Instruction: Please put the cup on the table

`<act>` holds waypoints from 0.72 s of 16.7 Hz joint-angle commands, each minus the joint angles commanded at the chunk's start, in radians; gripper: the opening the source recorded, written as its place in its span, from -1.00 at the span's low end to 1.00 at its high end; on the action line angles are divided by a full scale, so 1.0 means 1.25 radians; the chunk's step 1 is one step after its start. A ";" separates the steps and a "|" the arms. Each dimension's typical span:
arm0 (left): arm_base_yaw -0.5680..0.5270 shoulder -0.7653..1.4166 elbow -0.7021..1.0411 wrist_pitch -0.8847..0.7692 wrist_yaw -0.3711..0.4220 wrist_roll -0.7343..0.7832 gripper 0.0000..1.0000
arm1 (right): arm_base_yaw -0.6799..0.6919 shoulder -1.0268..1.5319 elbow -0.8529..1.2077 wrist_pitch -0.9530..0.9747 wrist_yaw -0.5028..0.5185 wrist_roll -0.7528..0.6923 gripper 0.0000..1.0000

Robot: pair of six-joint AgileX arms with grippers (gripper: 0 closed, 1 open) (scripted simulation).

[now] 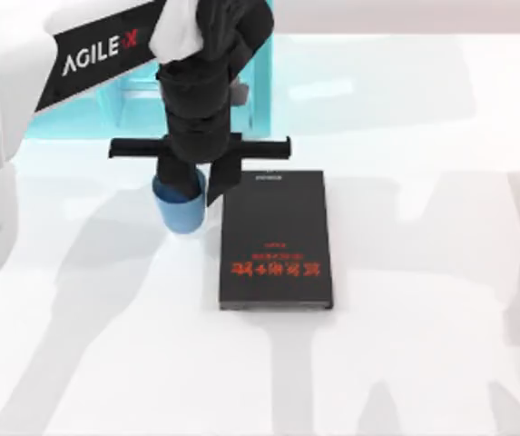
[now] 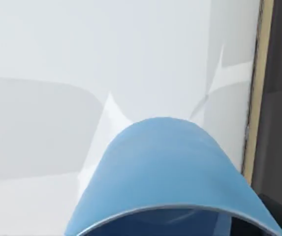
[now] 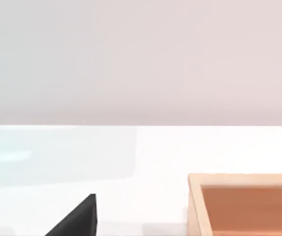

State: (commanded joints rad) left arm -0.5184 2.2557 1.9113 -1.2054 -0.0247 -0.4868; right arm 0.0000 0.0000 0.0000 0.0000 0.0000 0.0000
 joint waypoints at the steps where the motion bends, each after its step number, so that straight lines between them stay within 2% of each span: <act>1: 0.000 0.000 0.000 0.000 0.000 0.000 -0.40 | 0.000 0.000 0.000 0.000 0.000 0.000 1.00; 10: 0.000 0.000 0.000 0.000 0.000 0.000 0.96 | 0.000 0.000 0.000 0.000 0.000 0.000 1.00; 12: 0.000 0.000 0.000 0.000 0.000 0.000 1.00 | 0.000 0.000 0.000 0.000 0.000 0.000 1.00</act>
State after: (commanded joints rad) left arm -0.5184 2.2557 1.9113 -1.2054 -0.0247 -0.4868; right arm 0.0000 0.0000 0.0000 0.0000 0.0000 0.0000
